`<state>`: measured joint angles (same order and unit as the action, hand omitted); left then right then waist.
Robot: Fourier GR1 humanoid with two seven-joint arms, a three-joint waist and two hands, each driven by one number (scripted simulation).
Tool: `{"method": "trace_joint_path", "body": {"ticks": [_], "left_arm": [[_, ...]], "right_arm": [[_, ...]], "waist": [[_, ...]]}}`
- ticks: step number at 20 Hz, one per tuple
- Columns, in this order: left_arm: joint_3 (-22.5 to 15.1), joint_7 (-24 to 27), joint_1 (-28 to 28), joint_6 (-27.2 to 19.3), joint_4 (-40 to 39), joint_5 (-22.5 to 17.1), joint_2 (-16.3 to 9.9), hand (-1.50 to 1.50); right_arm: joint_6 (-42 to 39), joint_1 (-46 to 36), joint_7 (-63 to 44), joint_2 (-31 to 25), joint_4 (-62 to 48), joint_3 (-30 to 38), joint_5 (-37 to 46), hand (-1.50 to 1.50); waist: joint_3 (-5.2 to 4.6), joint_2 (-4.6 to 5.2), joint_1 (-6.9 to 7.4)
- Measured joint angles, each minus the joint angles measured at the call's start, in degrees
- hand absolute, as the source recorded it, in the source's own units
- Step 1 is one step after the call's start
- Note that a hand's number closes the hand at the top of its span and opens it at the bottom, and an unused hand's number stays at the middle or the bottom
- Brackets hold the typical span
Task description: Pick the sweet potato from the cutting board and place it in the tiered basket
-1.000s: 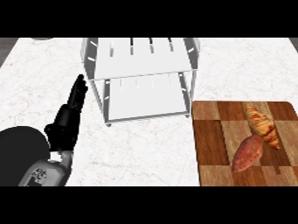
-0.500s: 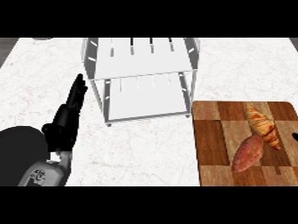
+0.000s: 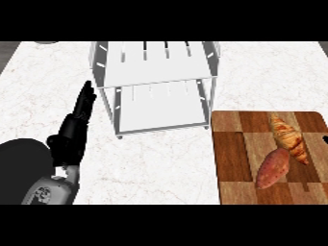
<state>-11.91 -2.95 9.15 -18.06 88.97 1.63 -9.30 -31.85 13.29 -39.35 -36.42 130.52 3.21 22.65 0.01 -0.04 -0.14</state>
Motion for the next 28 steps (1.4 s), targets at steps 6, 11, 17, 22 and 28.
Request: {"method": "trace_joint_path", "body": {"ticks": [6,11,17,22,28], "left_arm": [[1.9,0.2,-0.1,1.9,-0.4,0.4,0.4,0.0],[2.5,0.4,0.6,2.5,-1.3,2.0,1.7,0.0],[3.0,0.9,-0.4,2.9,-1.0,3.2,3.2,0.0],[4.3,1.4,-1.7,5.0,0.0,3.0,3.0,0.0],[4.7,0.5,-1.5,5.2,0.7,4.5,4.1,0.0]], "right_arm": [[0.3,2.5,5.6,4.9,-3.6,0.2,5.6,-1.5],[-0.6,1.8,8.5,8.2,-6.0,-0.2,8.4,-1.5],[-0.9,1.3,12.8,11.1,-8.4,-0.3,11.7,-1.5],[-1.8,0.8,14.7,13.6,-10.0,-0.6,13.8,-1.5],[-2.3,-2.2,15.7,16.2,-14.3,-0.8,16.2,-1.5]], "waist": [[0.0,-0.01,-0.08],[0.01,0.01,-0.07],[0.01,0.01,0.0],[-0.02,0.0,0.02],[-0.02,0.01,0.08]]}}
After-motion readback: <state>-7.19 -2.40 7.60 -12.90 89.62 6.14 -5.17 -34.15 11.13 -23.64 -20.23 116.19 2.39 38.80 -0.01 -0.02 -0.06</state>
